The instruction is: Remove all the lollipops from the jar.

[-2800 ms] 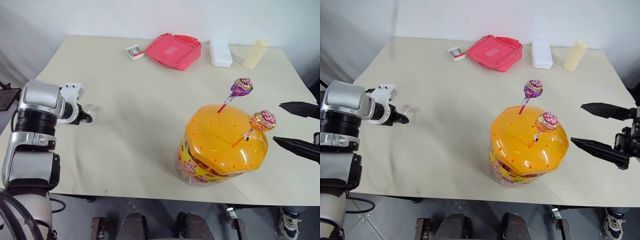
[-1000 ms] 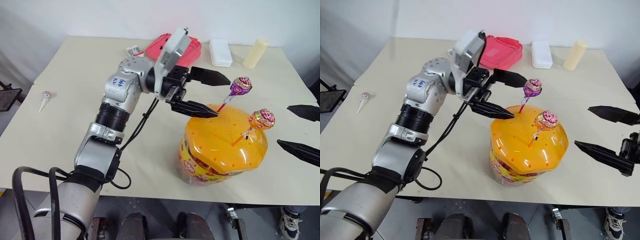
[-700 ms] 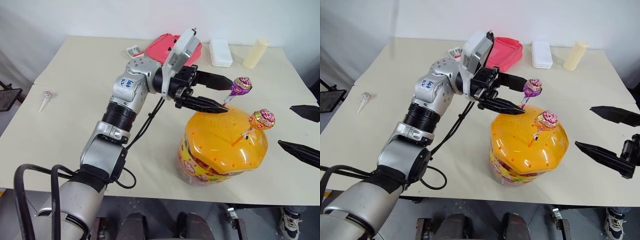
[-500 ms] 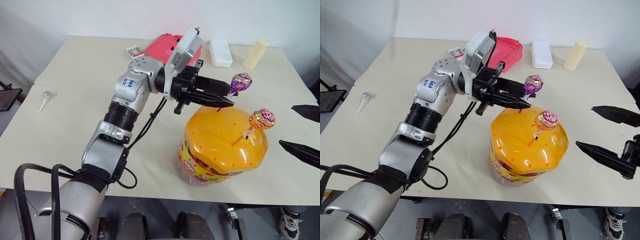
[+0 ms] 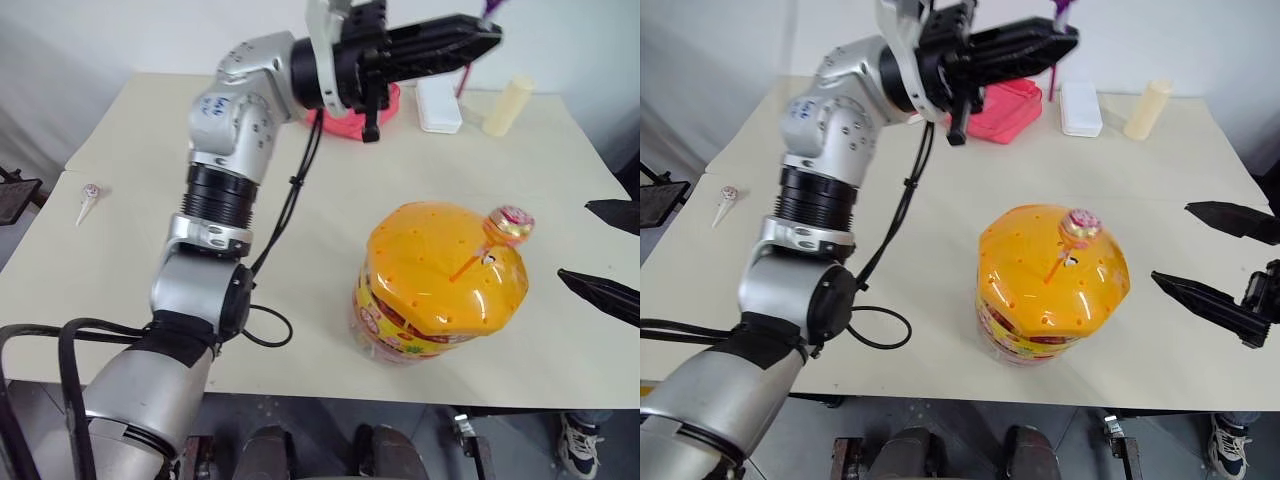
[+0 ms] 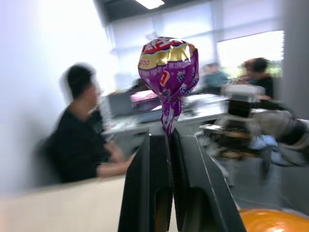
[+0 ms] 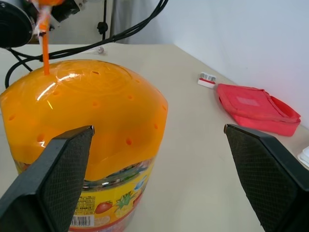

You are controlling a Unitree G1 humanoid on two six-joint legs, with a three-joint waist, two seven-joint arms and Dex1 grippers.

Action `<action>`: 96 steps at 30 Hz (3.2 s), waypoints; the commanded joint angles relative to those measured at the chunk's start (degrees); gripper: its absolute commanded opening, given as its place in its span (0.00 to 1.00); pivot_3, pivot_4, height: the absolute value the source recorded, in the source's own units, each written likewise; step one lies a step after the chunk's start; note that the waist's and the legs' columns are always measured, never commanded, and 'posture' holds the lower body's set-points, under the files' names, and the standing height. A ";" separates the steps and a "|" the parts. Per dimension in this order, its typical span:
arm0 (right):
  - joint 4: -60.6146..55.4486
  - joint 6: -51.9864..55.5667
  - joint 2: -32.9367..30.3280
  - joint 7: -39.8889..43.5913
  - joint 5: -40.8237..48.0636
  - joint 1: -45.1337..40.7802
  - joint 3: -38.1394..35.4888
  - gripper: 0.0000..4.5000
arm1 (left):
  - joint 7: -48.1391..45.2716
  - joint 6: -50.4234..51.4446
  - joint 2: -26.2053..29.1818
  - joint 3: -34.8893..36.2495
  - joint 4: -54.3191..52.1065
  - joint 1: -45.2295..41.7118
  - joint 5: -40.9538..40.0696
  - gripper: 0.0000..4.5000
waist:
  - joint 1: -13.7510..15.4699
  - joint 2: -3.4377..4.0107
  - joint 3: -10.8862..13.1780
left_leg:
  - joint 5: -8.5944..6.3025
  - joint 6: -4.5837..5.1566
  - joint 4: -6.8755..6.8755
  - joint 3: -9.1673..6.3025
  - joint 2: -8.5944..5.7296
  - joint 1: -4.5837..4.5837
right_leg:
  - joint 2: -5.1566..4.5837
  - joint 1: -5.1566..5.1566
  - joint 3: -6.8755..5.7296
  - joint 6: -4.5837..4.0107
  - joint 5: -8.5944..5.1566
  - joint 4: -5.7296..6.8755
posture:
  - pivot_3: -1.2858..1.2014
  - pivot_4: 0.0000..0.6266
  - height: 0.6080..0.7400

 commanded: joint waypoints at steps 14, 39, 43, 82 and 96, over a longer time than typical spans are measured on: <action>6.54 0.62 -4.98 5.85 0.77 -8.18 6.67 1.00 | 27.74 53.50 28.35 -9.42 -14.82 16.72 13.27 0.00 | -0.07 -0.02 0.02 | 0.00 0.00 0.01 -0.01 0.00 0.00 | 0.02 -0.01 0.04 0.00 0.00 0.04 | 0.52 0.24 1.00; 14.10 -2.52 -5.31 10.77 -5.56 -15.57 13.41 1.00 | 28.64 63.09 45.57 -19.62 -22.59 21.03 12.42 0.85 | 0.23 -0.13 0.09 | 0.00 -0.01 0.03 0.07 0.02 -0.01 | 0.02 -0.06 0.08 -0.01 -0.01 0.07 | 0.52 0.24 1.00; 14.82 -2.73 -5.79 11.55 -6.22 -15.68 12.91 1.00 | 24.84 62.29 47.89 -21.13 -24.48 17.00 10.25 0.99 | 0.18 -0.11 0.08 | 0.00 -0.01 0.04 0.09 0.01 -0.01 | 0.01 -0.06 0.10 -0.01 -0.01 0.08 | 0.52 0.24 1.00; -2.09 4.51 -1.09 14.09 1.16 7.23 -7.32 1.00 | -25.79 -6.63 3.24 -11.77 -15.32 18.04 -7.07 0.99 | 0.24 0.01 0.07 | -0.02 0.02 0.11 0.12 -0.02 0.04 | 0.09 0.00 0.31 0.03 0.01 0.05 | 0.52 0.24 1.00; -4.83 3.76 -0.11 10.16 0.74 11.11 -9.59 1.00 | -28.28 -2.77 -2.81 -19.42 -18.08 13.96 -6.70 0.99 | 0.40 0.01 0.07 | -0.02 0.03 0.09 0.09 -0.02 0.04 | 0.09 0.02 0.33 0.03 0.01 0.00 | 0.52 0.24 1.00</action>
